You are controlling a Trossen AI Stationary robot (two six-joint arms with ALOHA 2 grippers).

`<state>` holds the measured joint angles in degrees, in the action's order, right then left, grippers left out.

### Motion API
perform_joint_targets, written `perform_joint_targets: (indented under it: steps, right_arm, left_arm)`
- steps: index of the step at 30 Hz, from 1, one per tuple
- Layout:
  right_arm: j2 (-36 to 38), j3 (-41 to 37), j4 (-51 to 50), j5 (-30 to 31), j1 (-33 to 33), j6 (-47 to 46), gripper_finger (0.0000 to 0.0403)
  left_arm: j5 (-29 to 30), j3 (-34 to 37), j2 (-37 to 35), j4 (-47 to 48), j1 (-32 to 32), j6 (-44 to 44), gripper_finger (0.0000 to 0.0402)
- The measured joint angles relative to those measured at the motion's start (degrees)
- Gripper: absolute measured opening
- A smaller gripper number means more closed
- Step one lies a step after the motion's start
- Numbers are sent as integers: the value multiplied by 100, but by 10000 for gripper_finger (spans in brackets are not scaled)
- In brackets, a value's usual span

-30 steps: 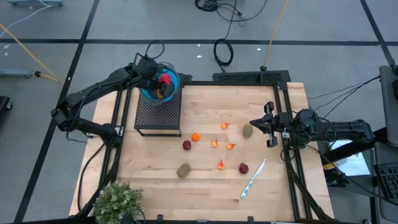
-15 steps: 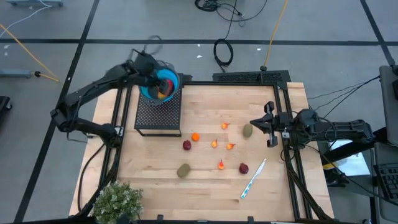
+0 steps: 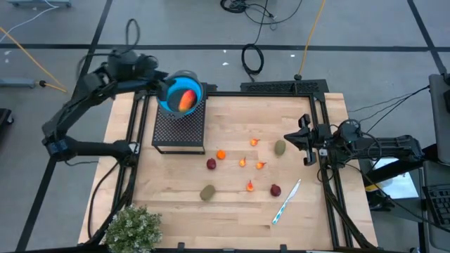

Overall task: Pick & Place Fruit
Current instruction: Put the top kiwi into the blue strainer bowl on the shelf

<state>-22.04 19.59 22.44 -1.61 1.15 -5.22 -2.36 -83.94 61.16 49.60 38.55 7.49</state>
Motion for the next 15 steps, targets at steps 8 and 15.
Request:
perform_joint_targets:
  steps: [8, 15]
  right_arm:
    - [0, 0, 2, 0, -1, 197, 1]
    - [0, 0, 2, 0, -1, 200, 1]
  left_arm:
    - [151, 117, -724, -9, -362, -33, 132]
    - [145, 1046, -1496, -825, -627, 187, 80]
